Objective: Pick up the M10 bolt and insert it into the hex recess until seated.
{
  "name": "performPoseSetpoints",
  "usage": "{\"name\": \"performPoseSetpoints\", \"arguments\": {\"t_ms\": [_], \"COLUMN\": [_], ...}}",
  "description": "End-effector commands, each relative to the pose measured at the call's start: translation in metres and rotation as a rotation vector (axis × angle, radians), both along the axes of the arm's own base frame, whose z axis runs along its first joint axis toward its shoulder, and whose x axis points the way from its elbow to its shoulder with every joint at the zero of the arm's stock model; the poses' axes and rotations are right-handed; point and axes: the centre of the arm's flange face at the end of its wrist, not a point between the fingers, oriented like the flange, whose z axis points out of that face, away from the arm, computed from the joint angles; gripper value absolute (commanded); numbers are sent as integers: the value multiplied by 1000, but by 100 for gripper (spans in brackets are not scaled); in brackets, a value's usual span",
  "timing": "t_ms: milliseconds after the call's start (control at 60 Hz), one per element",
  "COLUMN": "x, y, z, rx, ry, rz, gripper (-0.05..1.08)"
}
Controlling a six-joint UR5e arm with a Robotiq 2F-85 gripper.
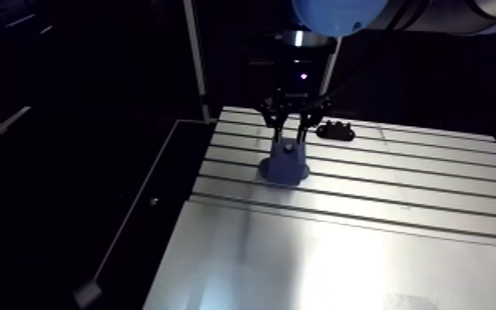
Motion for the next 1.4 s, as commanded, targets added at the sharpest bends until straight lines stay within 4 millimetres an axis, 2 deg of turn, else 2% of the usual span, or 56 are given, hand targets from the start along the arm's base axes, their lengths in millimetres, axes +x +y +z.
{"name": "performPoseSetpoints", "arguments": {"t_ms": [17, 967, 1400], "x": [1, 3, 4], "y": [0, 1, 1], "z": [-4, -9, -10], "rx": [2, 4, 5], "ry": [-8, -19, -22], "rz": [2, 9, 9], "gripper": [52, 54, 60]}}
